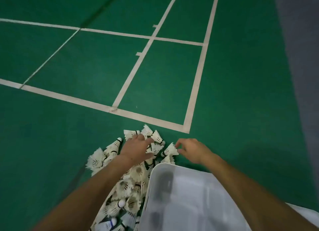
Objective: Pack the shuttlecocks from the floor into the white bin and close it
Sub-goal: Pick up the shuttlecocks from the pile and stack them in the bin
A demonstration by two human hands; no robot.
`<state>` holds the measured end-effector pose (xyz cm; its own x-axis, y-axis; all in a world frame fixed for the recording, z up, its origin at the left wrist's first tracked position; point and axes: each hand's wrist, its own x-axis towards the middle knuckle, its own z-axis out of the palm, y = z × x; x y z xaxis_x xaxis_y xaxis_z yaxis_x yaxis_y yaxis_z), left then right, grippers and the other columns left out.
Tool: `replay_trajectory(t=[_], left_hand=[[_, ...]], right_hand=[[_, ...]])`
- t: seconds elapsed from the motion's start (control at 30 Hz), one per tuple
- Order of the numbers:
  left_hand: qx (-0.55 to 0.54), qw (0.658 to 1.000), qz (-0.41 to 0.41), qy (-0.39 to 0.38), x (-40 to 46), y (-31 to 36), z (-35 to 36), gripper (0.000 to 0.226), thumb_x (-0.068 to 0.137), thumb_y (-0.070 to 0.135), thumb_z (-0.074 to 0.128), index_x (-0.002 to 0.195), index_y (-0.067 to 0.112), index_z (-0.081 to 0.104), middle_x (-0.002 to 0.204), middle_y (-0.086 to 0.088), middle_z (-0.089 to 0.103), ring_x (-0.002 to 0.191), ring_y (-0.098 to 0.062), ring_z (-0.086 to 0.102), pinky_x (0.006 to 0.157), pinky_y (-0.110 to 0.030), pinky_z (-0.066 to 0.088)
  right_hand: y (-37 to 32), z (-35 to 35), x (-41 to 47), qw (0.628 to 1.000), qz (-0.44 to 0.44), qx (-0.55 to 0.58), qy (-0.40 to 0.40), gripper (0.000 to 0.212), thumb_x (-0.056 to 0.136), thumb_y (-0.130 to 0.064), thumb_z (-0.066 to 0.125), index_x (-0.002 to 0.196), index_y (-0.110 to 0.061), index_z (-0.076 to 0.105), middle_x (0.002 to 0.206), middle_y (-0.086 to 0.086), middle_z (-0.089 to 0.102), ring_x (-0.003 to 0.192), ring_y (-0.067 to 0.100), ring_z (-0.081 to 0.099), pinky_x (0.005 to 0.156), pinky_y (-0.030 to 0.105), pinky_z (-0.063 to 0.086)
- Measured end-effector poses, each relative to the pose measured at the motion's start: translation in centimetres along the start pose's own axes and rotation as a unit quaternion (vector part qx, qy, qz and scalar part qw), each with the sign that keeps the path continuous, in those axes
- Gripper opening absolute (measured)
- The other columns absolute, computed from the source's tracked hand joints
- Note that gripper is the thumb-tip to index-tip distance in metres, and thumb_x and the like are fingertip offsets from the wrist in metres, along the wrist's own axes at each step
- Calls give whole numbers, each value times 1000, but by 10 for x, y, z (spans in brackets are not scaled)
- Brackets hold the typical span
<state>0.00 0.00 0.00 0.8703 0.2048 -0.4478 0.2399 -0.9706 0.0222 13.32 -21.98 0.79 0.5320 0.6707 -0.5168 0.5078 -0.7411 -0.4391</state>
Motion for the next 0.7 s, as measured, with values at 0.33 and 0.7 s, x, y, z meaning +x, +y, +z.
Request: replay_trajectory(t=[0.33, 0.7], left_hand=[[-82, 996, -10, 27, 64, -11, 51, 43, 79, 63, 79, 118, 46, 68, 124, 2, 48, 109, -19, 60, 104, -50, 46], [-229, 962, 11, 147, 36, -11, 43, 7, 89, 12, 81, 84, 16, 82, 125, 9, 66, 91, 0, 65, 91, -21, 54]], right_hand=[[20, 50, 74, 997, -38, 55, -41, 28, 98, -11, 65, 123, -14, 75, 92, -8, 61, 92, 14, 60, 83, 21, 44], [14, -1, -8, 984, -56, 56, 158, 23, 99, -15, 66, 118, -17, 79, 116, 0, 78, 101, 16, 71, 101, 35, 56]])
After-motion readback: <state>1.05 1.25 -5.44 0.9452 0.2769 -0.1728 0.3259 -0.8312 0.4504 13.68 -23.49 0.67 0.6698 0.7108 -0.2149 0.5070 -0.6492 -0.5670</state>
